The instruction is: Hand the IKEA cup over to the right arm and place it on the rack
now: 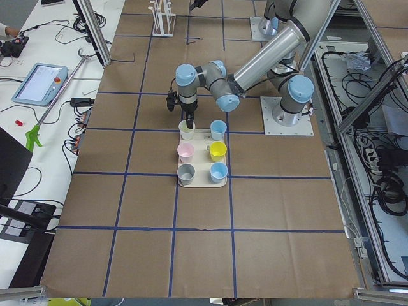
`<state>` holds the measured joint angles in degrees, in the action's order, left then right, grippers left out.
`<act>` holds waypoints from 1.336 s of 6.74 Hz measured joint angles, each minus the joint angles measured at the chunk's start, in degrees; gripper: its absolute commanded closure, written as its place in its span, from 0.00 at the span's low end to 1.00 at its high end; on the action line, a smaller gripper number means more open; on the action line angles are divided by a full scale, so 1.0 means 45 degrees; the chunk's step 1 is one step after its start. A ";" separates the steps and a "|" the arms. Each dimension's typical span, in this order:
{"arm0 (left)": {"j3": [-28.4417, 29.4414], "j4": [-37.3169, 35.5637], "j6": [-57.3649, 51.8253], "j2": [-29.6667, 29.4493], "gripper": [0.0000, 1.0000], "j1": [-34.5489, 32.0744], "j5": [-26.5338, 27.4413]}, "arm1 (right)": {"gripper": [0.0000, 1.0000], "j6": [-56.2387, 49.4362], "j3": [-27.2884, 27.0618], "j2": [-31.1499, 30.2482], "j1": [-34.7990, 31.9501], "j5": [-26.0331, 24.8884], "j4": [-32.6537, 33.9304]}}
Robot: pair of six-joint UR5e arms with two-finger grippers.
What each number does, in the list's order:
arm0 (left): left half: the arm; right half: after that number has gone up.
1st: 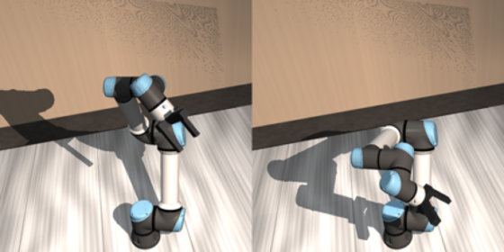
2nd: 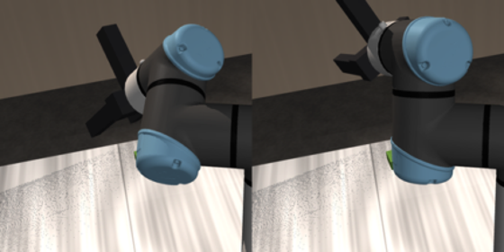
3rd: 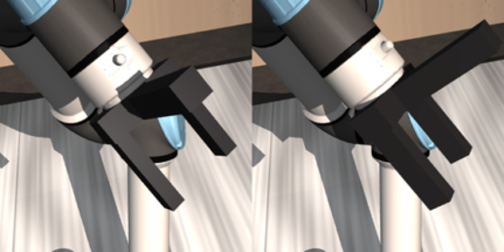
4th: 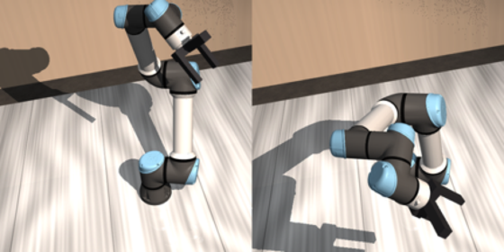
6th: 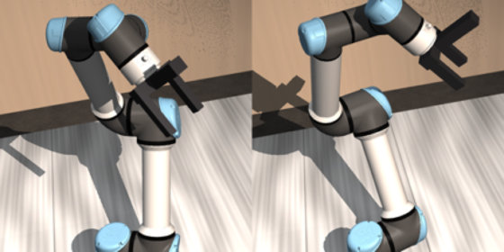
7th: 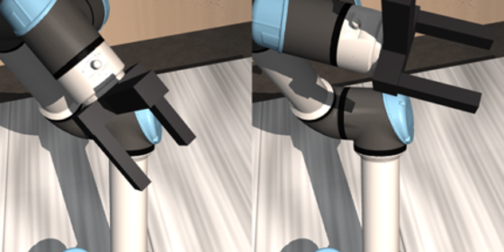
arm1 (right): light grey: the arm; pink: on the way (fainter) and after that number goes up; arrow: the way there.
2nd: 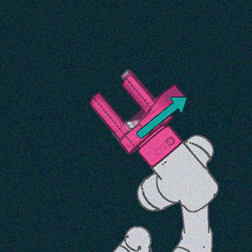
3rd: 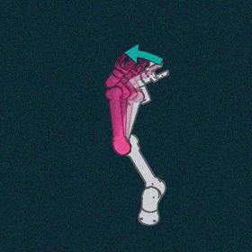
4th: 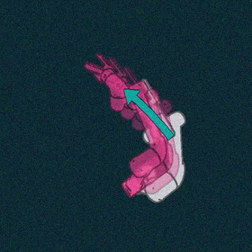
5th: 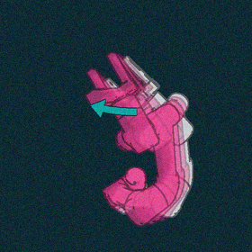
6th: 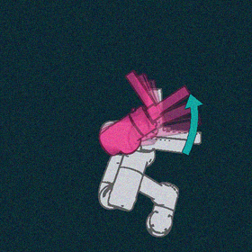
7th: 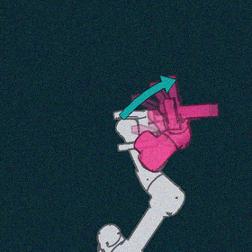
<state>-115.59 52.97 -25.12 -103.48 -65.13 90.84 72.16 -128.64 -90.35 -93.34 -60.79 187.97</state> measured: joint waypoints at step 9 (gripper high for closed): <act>0.2862 0.2863 -0.0112 0.0879 1.00 0.0442 0.0301 | 0.02 0.0014 -0.0007 0.0204 -0.0038 0.0041 0.0151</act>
<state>-102.71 65.86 -25.63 -99.52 -63.14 92.20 72.22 -128.67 -89.43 -93.51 -60.61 188.65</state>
